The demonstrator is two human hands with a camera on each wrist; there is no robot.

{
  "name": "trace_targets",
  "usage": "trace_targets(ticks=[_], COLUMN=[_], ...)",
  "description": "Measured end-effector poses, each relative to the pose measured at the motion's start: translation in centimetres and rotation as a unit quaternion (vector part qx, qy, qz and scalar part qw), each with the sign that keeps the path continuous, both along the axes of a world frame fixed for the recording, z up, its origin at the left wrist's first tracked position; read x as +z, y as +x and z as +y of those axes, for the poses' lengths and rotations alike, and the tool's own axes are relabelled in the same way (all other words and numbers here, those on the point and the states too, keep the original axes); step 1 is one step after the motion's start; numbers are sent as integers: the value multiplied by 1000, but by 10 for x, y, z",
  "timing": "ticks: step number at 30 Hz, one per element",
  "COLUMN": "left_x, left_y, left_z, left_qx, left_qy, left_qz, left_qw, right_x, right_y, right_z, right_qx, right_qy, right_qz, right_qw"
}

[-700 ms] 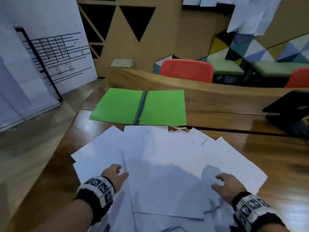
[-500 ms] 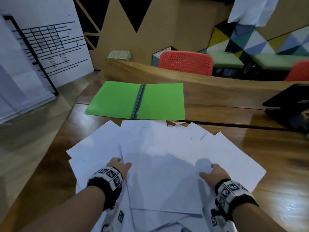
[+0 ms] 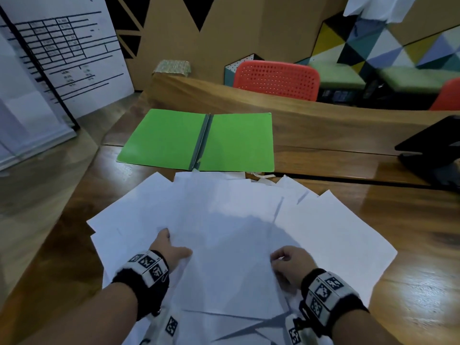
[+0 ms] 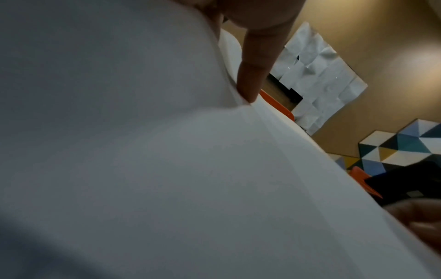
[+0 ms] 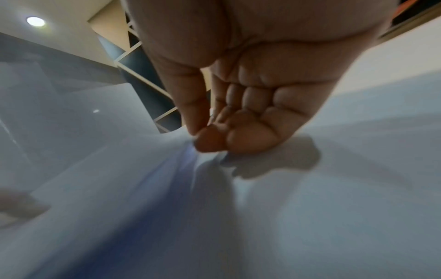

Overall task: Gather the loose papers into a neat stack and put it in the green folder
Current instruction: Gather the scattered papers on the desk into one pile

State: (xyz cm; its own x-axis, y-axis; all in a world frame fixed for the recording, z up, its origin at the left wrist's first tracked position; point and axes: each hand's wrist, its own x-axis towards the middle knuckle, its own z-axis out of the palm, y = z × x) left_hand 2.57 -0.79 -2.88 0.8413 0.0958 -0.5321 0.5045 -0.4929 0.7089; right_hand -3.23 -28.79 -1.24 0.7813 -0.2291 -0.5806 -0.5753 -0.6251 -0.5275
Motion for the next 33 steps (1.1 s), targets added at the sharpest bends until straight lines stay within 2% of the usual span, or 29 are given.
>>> trace_targets(ticks=[2,5,8,11,15,17,18,21,24,29,31,33], left_x=[1,-2,-2,-4,-10,-14,-16,-14,-15,-23,-25,-22], left_y=[0,0,-4,-9,-16,-19,-20,-23,-23,-21,-21,-22], left_z=[11,22,21,14,10,10,10,9,9,10,10,9], left_qx=[31,62,90,72,27,33,39,60,69,71,64,45], left_qy=[-18,-63,-184,-229,-192,-182,-183,-186,-176,-146,-132,-113], left_qz=[-8,10,51,98,110,109,110,105,104,83,76,73], left_qw=[999,996,977,966,975,977,976,975,977,983,986,990], right_x=[2,8,7,4,-8,-7,-6,0,2,12,23,39], right_y=[-4,-16,-24,-23,-22,-23,-23,-20,-14,-8,-9,-6], right_z=[-24,-59,-68,-65,-58,-54,-54,-56,-54,-48,-48,-49], right_qx=[-76,-205,-310,-358,-270,-257,-256,-258,-279,-378,-320,-225], right_qy=[-60,-200,-159,-102,-46,-18,-32,-109,-61,22,-6,-52], right_qz=[-2,47,53,8,13,6,8,22,-7,-86,-107,-143], right_qw=[995,957,936,928,962,966,966,960,958,922,941,963])
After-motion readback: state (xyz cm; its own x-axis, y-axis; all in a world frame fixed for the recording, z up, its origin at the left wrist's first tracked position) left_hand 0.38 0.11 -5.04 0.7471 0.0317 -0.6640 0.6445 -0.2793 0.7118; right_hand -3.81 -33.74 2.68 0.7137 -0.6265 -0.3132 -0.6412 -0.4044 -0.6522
